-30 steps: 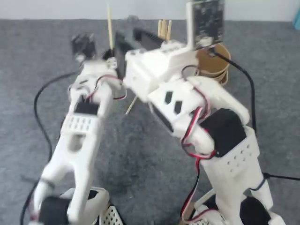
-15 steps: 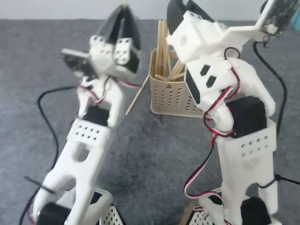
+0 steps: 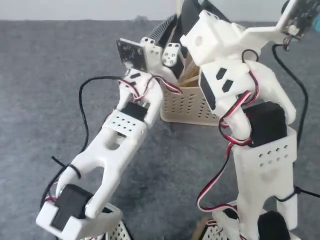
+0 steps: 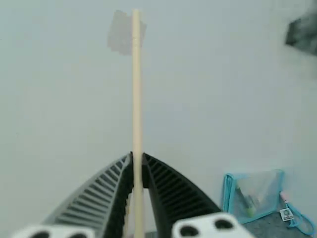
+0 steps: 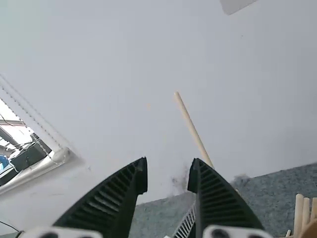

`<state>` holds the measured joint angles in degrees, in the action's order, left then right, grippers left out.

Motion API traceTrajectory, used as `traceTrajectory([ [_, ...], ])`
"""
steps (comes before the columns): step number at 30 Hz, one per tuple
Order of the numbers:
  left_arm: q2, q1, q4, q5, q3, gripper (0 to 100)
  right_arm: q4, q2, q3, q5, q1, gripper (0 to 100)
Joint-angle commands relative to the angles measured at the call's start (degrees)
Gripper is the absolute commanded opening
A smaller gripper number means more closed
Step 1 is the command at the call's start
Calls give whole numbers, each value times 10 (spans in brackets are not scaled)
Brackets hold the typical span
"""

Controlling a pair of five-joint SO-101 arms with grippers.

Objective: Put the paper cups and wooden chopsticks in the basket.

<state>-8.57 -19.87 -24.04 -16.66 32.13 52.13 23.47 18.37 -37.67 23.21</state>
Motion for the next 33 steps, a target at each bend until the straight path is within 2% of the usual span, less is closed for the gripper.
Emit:
traceTrajectory([
  [1, 7, -8, -47, -4, 12, 12, -11, 9, 3, -4, -7, 140],
  [5, 4, 3, -49, -6, 33, 28, -11, 9, 2, -4, -7, 140],
  [8, 2, 4, -40, -8, 44, 109, -11, 9, 2, -4, -6, 140],
  [11, 2, 4, 36, -6, 37, 160, -11, 8, 2, -4, -6, 140],
  [13, -3, 4, 69, -4, 31, 164, -11, 8, 2, -4, -6, 140],
  [20, -134, 21, 91, -6, 46, 163, -11, 7, 2, -4, -3, 140],
  [22, -194, 30, 135, -6, 57, 163, -11, 7, 2, -4, -3, 140],
  [28, -351, 81, 338, -6, 60, 163, -11, 6, 2, -3, -2, 140],
  [33, -384, 99, 458, -6, 80, 163, -10, 4, 1, -3, -2, 140],
])
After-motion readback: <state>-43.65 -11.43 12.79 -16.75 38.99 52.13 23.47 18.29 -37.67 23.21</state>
